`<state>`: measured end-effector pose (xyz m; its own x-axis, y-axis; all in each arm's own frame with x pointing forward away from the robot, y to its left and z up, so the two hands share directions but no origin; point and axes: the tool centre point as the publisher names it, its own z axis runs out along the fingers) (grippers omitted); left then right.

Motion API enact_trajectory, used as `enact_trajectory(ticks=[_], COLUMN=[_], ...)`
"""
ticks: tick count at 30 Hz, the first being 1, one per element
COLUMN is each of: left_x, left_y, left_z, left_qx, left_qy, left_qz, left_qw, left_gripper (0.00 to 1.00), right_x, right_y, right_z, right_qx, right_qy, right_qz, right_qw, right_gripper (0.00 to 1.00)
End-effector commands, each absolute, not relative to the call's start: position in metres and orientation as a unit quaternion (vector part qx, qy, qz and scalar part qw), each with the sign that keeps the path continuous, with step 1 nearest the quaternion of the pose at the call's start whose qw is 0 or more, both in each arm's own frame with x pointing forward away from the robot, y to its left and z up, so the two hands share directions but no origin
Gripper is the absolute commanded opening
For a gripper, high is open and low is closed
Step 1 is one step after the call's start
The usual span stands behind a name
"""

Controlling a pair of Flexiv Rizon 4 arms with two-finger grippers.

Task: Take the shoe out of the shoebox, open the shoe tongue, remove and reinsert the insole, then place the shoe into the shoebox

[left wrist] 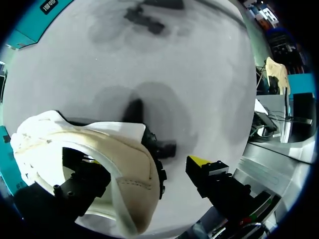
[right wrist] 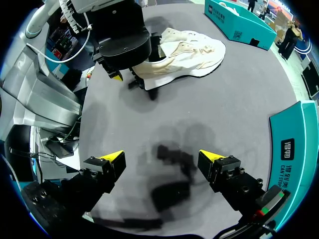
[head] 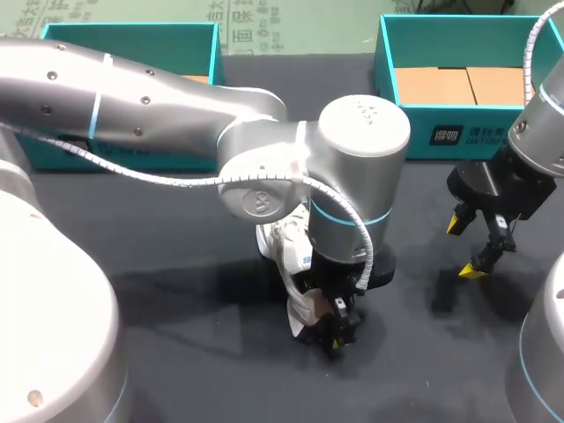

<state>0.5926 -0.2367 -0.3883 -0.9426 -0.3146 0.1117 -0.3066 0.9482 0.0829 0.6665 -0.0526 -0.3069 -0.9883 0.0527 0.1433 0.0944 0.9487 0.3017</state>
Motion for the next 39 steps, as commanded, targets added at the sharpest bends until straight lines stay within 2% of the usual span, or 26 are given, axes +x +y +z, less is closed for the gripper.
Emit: enact_trajectory(ticks=[1,6,16,17,18,23,27,30,32,33,34,39], left_x=[0.59,0.591,0.593,0.592,0.592,0.59,0.592,0.596,0.598,0.599,0.599,0.603], left_y=[-0.231,-0.222,-0.216,-0.216,-0.217,-0.221,-0.227,-0.229,-0.229,-0.229,-0.229,-0.223], left_z=[-0.39,-0.384,-0.379,-0.379,-0.38,-0.384,-0.388,-0.39,-0.392,-0.392,-0.391,-0.381], left_qx=[0.158,0.163,0.162,0.161,0.159,0.155,0.155,0.157,0.158,0.158,0.158,0.15], left_qy=[-0.985,-0.985,-0.986,-0.986,-0.986,-0.987,-0.987,-0.987,-0.987,-0.987,-0.987,-0.988], left_qz=[-0.028,-0.022,-0.009,-0.009,-0.009,-0.009,-0.016,-0.019,-0.021,-0.021,-0.021,-0.016], left_qw=[0.059,0.056,0.049,0.049,0.049,0.043,0.034,0.035,0.035,0.035,0.036,0.039], left_gripper=[0.87,0.88,0.78,0.76,0.69,0.63,0.52,0.47,0.28,0.11,0.0,0.0], right_x=[0.665,0.665,0.665,0.665,0.665,0.665,0.665,0.665,0.665,0.665,0.665,0.665], right_y=[-0.053,-0.053,-0.053,-0.053,-0.053,-0.053,-0.053,-0.053,-0.053,-0.053,-0.053,-0.053], right_z=[-0.307,-0.307,-0.307,-0.307,-0.307,-0.307,-0.307,-0.307,-0.307,-0.307,-0.307,-0.307], right_qx=[-0.038,-0.038,-0.038,-0.038,-0.038,-0.038,-0.038,-0.038,-0.038,-0.038,-0.038,-0.038], right_qy=[-0.985,-0.985,-0.985,-0.985,-0.985,-0.985,-0.985,-0.985,-0.985,-0.985,-0.985,-0.985], right_qz=[-0.155,-0.155,-0.155,-0.155,-0.155,-0.155,-0.155,-0.155,-0.155,-0.155,-0.155,-0.155], right_qw=[0.066,0.066,0.066,0.066,0.066,0.066,0.066,0.066,0.066,0.066,0.066,0.066], right_gripper=[1.0,1.0,1.0,1.0,1.0,1.0,1.0,1.0,1.0,1.0,1.0,1.0])
